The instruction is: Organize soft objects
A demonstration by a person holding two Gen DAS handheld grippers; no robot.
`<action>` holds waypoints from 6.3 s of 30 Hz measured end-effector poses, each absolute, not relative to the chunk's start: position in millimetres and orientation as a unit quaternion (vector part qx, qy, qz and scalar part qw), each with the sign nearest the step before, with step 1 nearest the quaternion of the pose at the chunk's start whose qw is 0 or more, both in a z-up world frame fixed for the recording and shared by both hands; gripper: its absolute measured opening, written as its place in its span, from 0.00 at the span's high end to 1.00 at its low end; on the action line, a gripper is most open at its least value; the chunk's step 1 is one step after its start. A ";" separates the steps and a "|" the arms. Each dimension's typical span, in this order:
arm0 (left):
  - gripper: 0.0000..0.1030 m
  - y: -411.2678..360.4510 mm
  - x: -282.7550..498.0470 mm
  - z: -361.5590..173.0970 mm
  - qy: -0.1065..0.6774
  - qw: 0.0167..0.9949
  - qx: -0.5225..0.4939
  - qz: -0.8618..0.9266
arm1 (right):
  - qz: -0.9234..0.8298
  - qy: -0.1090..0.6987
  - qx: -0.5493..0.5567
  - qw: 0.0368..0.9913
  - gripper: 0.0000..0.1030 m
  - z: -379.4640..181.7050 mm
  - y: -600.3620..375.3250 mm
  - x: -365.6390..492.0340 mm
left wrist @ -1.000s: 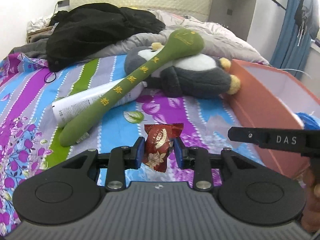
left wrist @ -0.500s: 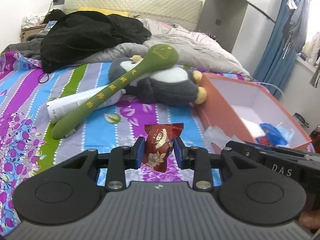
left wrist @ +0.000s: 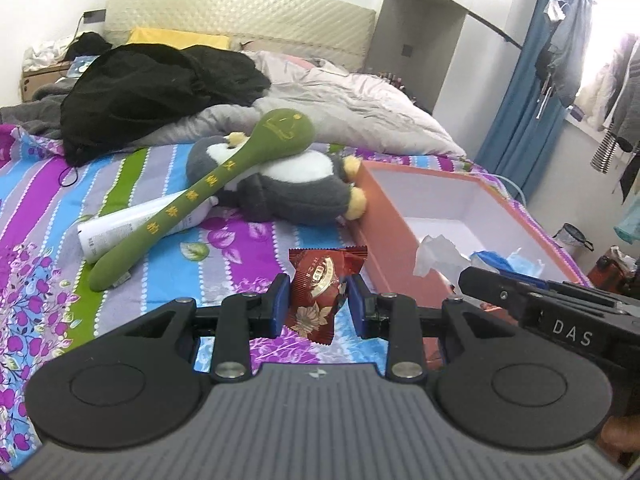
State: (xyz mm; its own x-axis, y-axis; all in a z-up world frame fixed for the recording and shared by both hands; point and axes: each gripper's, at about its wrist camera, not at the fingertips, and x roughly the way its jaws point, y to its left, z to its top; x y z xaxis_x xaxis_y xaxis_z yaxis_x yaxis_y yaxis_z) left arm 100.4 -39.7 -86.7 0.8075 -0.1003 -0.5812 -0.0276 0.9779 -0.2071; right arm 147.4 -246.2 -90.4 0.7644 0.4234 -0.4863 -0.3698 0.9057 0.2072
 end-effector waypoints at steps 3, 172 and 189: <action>0.64 -48.4 101.4 -80.3 0.306 0.946 -0.099 -0.028 | 0.205 0.263 0.051 0.941 0.73 -83.6 -254.2 143.6; 0.00 -123.5 65.9 -1.1 0.301 0.945 -0.020 -0.125 | 0.007 0.265 0.070 0.962 0.00 -48.8 -368.3 68.2; 0.00 -118.3 59.3 -6.0 0.317 0.942 -0.016 -0.106 | 0.014 0.261 0.058 0.963 0.00 -46.6 -361.3 67.1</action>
